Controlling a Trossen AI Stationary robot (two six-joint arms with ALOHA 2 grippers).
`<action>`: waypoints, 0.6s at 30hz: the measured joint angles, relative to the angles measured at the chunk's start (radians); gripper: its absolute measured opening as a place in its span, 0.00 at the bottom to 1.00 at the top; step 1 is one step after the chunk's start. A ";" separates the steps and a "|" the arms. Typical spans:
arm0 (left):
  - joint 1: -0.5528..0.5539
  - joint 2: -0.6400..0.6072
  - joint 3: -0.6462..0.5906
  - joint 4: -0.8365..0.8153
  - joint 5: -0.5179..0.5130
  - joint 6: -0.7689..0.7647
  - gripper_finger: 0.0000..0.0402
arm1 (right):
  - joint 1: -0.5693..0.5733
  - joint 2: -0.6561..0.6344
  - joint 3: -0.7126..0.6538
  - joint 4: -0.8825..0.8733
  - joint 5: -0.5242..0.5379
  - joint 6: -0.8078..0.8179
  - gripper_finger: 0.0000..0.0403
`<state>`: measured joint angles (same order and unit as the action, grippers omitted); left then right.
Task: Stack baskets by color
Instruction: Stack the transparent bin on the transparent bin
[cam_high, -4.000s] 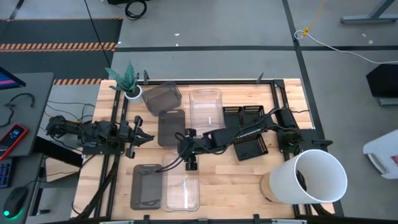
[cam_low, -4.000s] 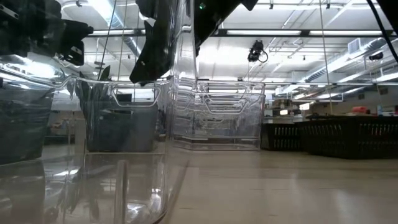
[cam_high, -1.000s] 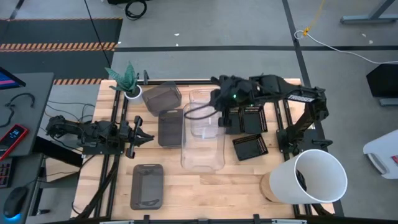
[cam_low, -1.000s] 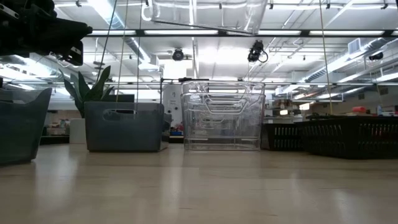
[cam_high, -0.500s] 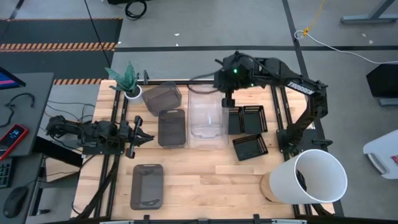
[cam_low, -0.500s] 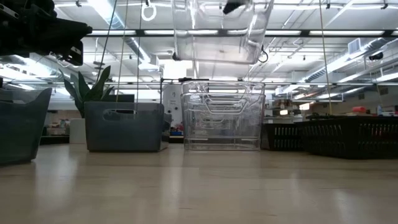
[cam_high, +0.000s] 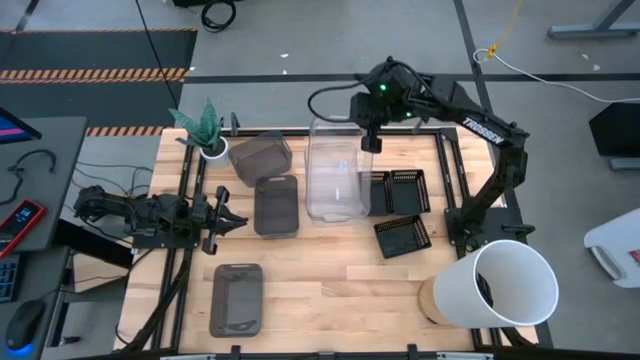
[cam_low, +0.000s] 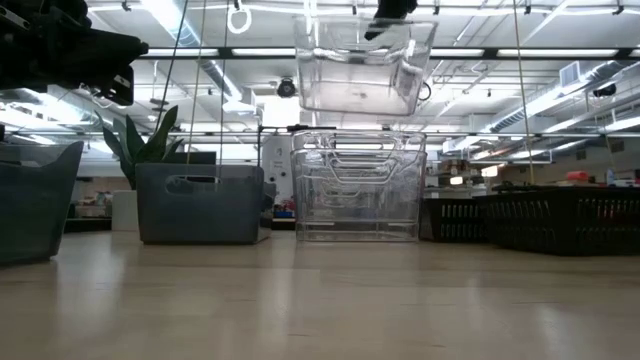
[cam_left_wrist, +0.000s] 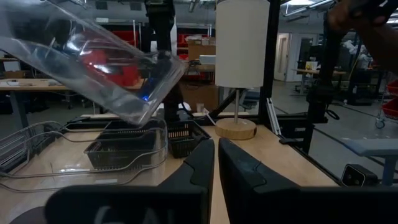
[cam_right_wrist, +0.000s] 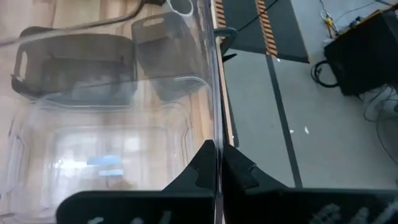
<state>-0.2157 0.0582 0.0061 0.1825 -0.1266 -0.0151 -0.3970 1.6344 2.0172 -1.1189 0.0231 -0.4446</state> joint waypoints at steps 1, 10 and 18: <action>0.000 0.000 0.000 0.000 0.000 0.000 0.07 | -0.004 0.001 -0.004 0.006 -0.007 -0.004 0.01; 0.000 0.000 0.000 0.000 0.000 0.000 0.09 | -0.031 0.017 -0.088 0.086 -0.046 -0.027 0.01; 0.000 0.000 0.000 0.001 0.000 0.000 0.06 | -0.054 0.018 -0.170 0.134 -0.092 -0.030 0.01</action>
<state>-0.2155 0.0584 0.0061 0.1831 -0.1267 -0.0151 -0.4513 1.6524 1.8473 -0.9853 -0.0684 -0.4751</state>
